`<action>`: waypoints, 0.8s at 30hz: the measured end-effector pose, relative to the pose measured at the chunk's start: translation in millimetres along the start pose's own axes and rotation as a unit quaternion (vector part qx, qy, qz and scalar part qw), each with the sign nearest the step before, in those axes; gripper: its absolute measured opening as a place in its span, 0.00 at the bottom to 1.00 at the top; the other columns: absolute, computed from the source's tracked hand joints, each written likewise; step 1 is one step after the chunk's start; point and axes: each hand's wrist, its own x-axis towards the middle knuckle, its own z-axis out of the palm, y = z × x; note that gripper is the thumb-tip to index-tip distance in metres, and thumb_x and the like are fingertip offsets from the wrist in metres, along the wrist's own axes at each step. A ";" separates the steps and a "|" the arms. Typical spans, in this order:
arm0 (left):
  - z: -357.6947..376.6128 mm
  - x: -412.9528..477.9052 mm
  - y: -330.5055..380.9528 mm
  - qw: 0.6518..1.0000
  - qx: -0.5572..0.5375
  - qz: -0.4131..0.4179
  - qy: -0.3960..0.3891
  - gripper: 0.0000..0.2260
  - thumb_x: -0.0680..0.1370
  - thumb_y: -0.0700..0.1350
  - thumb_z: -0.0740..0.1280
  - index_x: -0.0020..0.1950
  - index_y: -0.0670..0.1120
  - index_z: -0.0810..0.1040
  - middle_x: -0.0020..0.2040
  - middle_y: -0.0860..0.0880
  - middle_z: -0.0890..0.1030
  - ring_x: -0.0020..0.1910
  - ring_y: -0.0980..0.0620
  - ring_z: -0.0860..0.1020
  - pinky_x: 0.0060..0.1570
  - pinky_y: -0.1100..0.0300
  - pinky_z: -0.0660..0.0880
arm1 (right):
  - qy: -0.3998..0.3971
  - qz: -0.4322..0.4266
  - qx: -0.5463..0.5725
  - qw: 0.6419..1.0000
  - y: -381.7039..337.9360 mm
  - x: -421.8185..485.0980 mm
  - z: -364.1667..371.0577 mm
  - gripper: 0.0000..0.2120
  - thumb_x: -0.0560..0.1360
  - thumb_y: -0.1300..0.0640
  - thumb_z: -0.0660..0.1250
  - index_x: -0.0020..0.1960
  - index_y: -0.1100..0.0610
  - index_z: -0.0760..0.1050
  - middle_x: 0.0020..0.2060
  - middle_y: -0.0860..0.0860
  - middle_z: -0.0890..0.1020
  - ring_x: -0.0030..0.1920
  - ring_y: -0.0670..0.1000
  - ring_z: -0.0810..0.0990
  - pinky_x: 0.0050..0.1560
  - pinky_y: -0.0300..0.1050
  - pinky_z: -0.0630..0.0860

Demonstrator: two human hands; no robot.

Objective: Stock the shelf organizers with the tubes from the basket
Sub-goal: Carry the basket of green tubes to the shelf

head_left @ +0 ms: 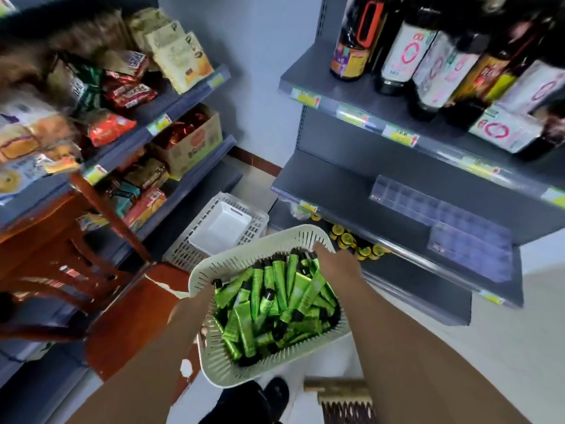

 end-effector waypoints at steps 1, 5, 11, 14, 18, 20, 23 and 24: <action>3.6 6.5 12.9 1.000 0.002 -0.003 0.005 0.35 0.62 0.73 0.67 0.42 0.40 0.84 0.32 0.42 0.82 0.34 0.40 0.82 0.47 0.42 0.82 | -0.004 0.006 0.003 1.000 -7.7 11.9 -2.7 0.39 0.76 0.31 0.61 0.72 0.62 0.71 0.64 0.60 0.79 0.61 0.62 0.79 0.49 0.48 0.70; 14.0 35.9 69.6 1.000 0.023 0.012 0.018 0.36 0.63 0.73 0.65 0.44 0.39 0.84 0.34 0.38 0.84 0.35 0.40 0.84 0.47 0.44 0.82 | -0.008 0.019 0.028 0.999 -31.4 55.5 -2.7 0.42 0.74 0.30 0.61 0.73 0.62 0.70 0.65 0.60 0.78 0.62 0.63 0.78 0.51 0.49 0.71; 26.7 63.4 122.9 0.997 0.065 0.029 0.040 0.35 0.64 0.74 0.63 0.45 0.43 0.84 0.39 0.40 0.85 0.39 0.40 0.84 0.48 0.48 0.82 | -0.028 0.045 0.029 0.998 -48.0 96.8 -3.3 0.42 0.72 0.30 0.64 0.73 0.61 0.70 0.65 0.60 0.77 0.61 0.63 0.78 0.51 0.48 0.70; 34.9 81.1 135.4 0.996 0.067 -0.001 0.055 0.41 0.61 0.78 0.62 0.54 0.45 0.82 0.45 0.41 0.84 0.43 0.40 0.83 0.52 0.46 0.81 | -0.048 0.039 0.021 0.998 -67.4 120.5 -7.9 0.42 0.73 0.30 0.63 0.73 0.62 0.69 0.67 0.60 0.76 0.60 0.62 0.77 0.52 0.48 0.70; 51.7 73.7 152.3 0.997 0.057 -0.009 0.050 0.38 0.64 0.75 0.62 0.58 0.47 0.80 0.52 0.42 0.82 0.49 0.42 0.81 0.53 0.50 0.78 | -0.048 -0.025 -0.058 0.997 -82.8 157.0 2.3 0.46 0.66 0.23 0.59 0.66 0.59 0.76 0.56 0.55 0.83 0.50 0.57 0.82 0.47 0.48 0.76; 65.8 75.5 145.9 0.997 0.031 -0.044 0.060 0.37 0.64 0.76 0.62 0.55 0.46 0.82 0.50 0.43 0.84 0.46 0.43 0.82 0.52 0.51 0.80 | -0.049 -0.041 -0.084 0.994 -82.0 172.0 7.3 0.41 0.69 0.27 0.62 0.64 0.61 0.75 0.51 0.54 0.83 0.40 0.53 0.78 0.39 0.46 0.73; 95.6 72.4 134.6 0.993 -0.005 -0.072 0.092 0.35 0.65 0.77 0.62 0.50 0.49 0.83 0.44 0.46 0.85 0.42 0.44 0.84 0.52 0.49 0.82 | -0.074 -0.057 -0.126 0.988 -74.3 202.6 10.1 0.36 0.70 0.30 0.64 0.61 0.60 0.76 0.50 0.55 0.83 0.44 0.56 0.81 0.43 0.47 0.76; 105.3 68.2 131.7 0.990 -0.013 -0.091 0.107 0.34 0.66 0.77 0.62 0.49 0.48 0.82 0.43 0.46 0.84 0.41 0.44 0.84 0.51 0.49 0.82 | -0.089 -0.070 -0.133 0.985 -70.6 215.0 13.1 0.36 0.70 0.31 0.65 0.62 0.60 0.75 0.52 0.56 0.83 0.49 0.58 0.82 0.46 0.48 0.77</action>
